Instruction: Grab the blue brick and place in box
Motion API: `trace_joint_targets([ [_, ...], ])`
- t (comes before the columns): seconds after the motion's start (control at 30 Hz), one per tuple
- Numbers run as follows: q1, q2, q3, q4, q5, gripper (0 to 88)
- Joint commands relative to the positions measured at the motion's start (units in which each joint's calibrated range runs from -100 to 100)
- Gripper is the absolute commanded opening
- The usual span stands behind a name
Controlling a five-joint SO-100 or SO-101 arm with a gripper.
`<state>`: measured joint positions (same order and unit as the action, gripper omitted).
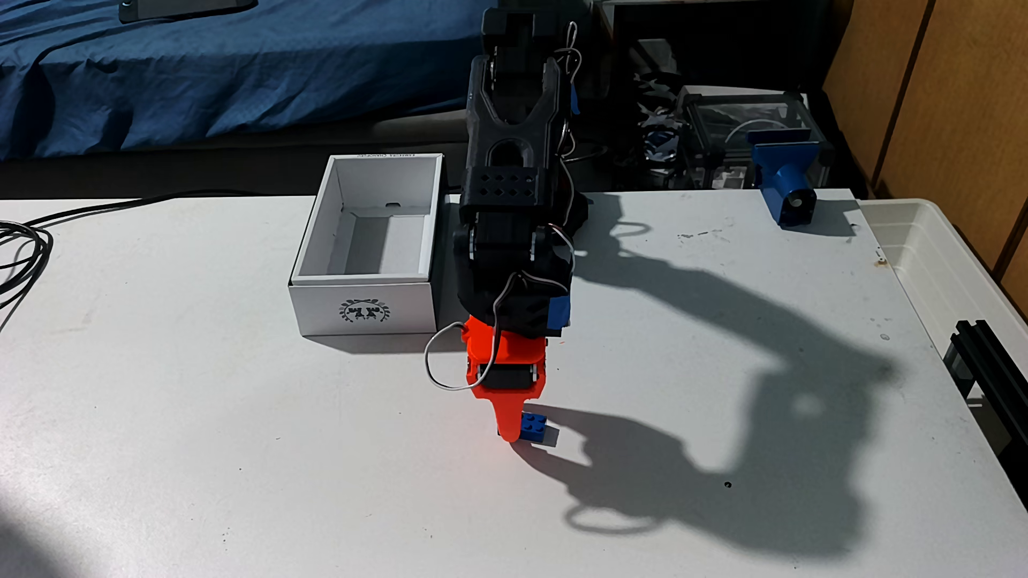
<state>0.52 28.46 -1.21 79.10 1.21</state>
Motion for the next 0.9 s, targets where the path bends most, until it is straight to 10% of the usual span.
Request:
trace_joint_targets([
  [0.0,0.7,0.7,-0.1,0.2,-0.1,16.5],
  [0.87,0.8,0.4,-0.2,0.1,-1.2,13.7],
])
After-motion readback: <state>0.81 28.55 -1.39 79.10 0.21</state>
